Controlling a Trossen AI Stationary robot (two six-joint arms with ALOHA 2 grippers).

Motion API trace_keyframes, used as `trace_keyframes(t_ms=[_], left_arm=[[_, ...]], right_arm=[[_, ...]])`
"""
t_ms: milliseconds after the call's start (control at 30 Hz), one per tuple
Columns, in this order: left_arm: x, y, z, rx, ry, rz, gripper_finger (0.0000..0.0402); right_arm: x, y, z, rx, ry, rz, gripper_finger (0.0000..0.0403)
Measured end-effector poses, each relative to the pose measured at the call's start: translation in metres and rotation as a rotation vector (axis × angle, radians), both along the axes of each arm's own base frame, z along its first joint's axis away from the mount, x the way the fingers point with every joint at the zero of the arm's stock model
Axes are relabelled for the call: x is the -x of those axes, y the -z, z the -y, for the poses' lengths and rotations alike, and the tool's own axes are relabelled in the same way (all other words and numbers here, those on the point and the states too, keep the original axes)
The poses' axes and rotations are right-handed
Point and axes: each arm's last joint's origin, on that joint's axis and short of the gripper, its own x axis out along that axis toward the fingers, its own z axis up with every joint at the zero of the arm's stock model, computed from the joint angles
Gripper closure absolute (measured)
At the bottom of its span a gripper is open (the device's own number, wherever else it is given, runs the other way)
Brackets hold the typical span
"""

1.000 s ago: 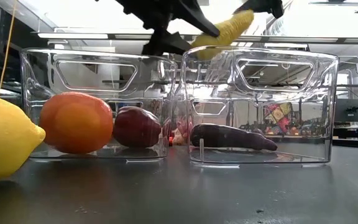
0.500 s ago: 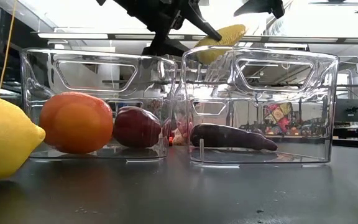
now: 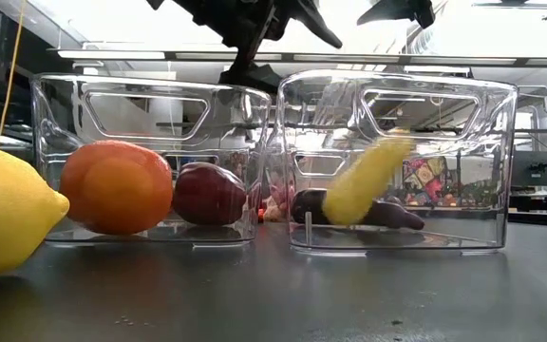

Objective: Sort produce into baskets
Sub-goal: Put the corn into the right transparent bin, then put the apple into the left transparent bin

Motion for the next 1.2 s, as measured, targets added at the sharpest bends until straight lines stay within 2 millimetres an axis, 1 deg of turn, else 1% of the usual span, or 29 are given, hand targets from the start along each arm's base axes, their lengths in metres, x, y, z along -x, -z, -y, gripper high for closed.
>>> trace_keyframes(t_ms=[67,167,233,300,367,433,567,633,733,833,933,1067,1200], left_arm=[[0.0,0.0,-0.002,0.012,0.015,-0.002,0.0082],[0.002,-0.006,-0.008,0.059,0.079,0.003,0.0075],[0.008,-0.015,-0.013,0.067,0.124,0.013,0.0074],[0.018,-0.029,-0.018,0.046,0.139,0.02,0.0074],[0.033,-0.046,-0.022,-0.008,0.127,0.037,0.0073],[0.052,-0.065,-0.026,-0.082,0.083,0.047,0.0073],[0.095,-0.103,-0.033,-0.21,-0.052,0.093,0.0073],[0.116,-0.118,-0.036,-0.241,-0.112,0.126,0.0073],[0.14,-0.135,-0.038,-0.264,-0.165,0.175,0.0073],[0.157,-0.143,-0.038,-0.283,-0.197,0.191,0.0073],[0.167,-0.145,-0.037,-0.295,-0.203,0.184,0.0073],[0.171,-0.143,-0.033,-0.305,-0.19,0.157,0.0073],[0.169,-0.141,-0.031,-0.315,-0.188,0.142,0.0073]], right_arm=[[0.0,0.0,0.0,-0.001,-0.002,0.0,0.013],[0.0,0.002,-0.002,-0.042,-0.051,-0.014,0.013],[0.002,0.006,-0.004,-0.113,-0.103,-0.055,0.013],[0.006,0.014,-0.008,-0.201,-0.159,-0.135,0.013],[0.015,0.023,-0.016,-0.278,-0.184,-0.246,0.013],[0.027,0.031,-0.029,-0.328,-0.182,-0.363,0.013],[0.056,0.043,-0.057,-0.383,-0.163,-0.552,0.013],[0.07,0.046,-0.071,-0.419,-0.144,-0.599,0.013],[0.085,0.051,-0.091,-0.479,-0.134,-0.613,0.013],[0.095,0.055,-0.111,-0.536,-0.158,-0.598,0.013],[0.101,0.061,-0.128,-0.61,-0.167,-0.57,0.013],[0.106,0.07,-0.144,-0.685,-0.13,-0.53,0.013],[0.106,0.078,-0.152,-0.678,-0.119,-0.537,0.013]])
